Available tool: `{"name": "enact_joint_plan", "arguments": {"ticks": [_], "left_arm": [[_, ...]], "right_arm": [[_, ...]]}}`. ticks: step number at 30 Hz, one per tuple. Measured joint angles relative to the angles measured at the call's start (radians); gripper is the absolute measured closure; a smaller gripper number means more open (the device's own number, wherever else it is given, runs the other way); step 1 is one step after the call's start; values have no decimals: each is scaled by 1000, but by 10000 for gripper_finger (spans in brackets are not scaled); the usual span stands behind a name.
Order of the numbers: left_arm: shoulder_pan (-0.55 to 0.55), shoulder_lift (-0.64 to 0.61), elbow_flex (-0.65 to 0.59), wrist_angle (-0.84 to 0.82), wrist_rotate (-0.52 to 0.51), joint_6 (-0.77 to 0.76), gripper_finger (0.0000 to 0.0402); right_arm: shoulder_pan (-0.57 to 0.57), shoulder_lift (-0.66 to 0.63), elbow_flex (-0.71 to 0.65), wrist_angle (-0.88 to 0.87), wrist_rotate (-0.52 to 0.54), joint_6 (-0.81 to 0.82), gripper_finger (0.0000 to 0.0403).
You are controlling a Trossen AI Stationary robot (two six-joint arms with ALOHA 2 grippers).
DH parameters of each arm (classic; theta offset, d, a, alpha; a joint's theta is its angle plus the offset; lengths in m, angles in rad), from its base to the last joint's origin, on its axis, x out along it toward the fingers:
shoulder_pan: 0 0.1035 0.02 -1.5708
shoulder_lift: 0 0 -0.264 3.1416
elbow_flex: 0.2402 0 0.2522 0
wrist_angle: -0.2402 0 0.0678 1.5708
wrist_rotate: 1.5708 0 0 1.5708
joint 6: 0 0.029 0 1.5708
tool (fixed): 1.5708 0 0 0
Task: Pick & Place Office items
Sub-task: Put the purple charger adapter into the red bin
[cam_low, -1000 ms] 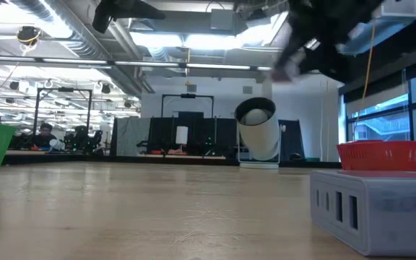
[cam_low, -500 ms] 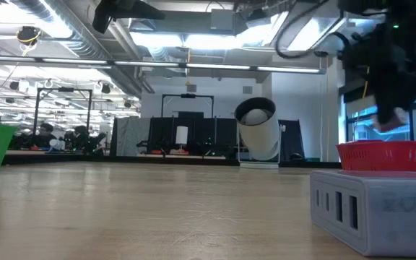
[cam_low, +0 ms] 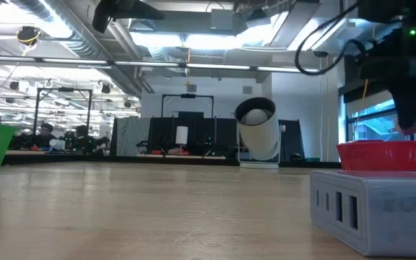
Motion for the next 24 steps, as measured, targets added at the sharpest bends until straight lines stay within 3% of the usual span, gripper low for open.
{"name": "enact_joint_plan", "arguments": {"ticks": [13, 24], "left_arm": [[0, 0, 0, 0, -1, 3, 194], [0, 0, 0, 0, -1, 3, 194]], "right_arm": [[19, 0, -86, 119, -30, 66, 264], [19, 4, -86, 119, -19, 53, 217]]}}
